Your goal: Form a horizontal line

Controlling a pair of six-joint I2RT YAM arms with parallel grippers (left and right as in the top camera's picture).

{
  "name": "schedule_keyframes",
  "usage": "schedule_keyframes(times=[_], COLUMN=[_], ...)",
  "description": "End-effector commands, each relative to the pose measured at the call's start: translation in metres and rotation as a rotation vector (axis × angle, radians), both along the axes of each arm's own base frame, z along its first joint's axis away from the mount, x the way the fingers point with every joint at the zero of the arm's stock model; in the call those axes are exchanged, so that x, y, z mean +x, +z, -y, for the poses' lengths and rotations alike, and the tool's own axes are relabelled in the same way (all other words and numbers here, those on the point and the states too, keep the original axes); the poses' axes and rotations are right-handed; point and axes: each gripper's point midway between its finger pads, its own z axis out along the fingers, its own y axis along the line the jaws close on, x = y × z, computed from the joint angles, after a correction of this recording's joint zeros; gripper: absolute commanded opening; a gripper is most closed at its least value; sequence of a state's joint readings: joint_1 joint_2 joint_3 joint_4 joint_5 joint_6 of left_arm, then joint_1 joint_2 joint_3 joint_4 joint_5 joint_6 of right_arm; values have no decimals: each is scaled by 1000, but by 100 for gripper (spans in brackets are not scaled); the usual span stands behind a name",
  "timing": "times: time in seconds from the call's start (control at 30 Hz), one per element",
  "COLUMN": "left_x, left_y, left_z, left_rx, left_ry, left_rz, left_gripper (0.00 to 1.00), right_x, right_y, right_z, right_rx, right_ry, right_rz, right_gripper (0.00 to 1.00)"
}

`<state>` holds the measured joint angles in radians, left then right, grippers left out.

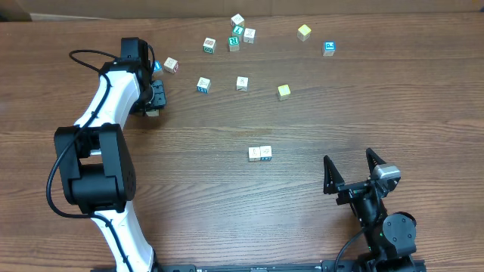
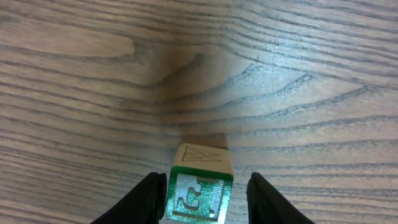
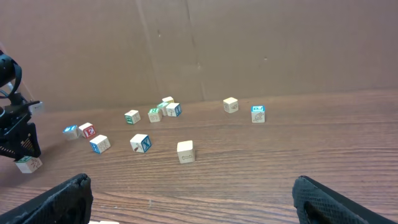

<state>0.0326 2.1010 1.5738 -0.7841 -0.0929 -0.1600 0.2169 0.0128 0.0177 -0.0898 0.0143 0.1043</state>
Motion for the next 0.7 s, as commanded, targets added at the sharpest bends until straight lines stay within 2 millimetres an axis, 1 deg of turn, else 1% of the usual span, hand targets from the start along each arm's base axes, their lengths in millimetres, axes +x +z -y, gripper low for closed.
schedule_keyframes(times=[0.0,0.13,0.3,0.53,0.67], left_x=[-2,-2,-7,-6,-6], left_y=[2,2,1,1,1], left_z=[6,6,6,6,6], left_rx=[-13,-14,-12,-9,-10], left_ry=[-18,-18,-25,-35,-33], left_rz=[-1,1,-20,-17,-16], left_gripper=[40,38,38,39,37], right_x=[0,0,0,0,0], right_y=[-1,-1,-1,-1,-1], right_z=[-1,-1,-1,-1,-1], right_rx=[-3,-3,-3,-3,-3], right_ry=[2,2,2,2,2], right_rz=[8,8,8,8,8], right_gripper=[100,100,100,100,100])
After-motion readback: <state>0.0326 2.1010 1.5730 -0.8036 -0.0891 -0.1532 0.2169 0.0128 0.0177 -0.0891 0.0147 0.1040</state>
